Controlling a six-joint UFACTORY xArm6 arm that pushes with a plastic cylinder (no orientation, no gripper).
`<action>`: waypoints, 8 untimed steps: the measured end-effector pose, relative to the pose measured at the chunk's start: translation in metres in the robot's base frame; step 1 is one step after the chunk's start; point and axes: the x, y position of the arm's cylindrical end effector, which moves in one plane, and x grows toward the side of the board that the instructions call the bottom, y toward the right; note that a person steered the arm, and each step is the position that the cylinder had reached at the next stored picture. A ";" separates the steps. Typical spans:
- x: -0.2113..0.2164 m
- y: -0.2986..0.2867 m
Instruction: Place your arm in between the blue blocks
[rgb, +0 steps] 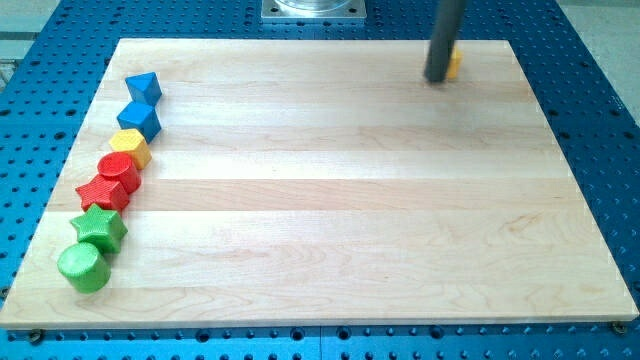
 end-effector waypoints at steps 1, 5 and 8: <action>-0.023 0.001; -0.043 -0.332; 0.058 -0.456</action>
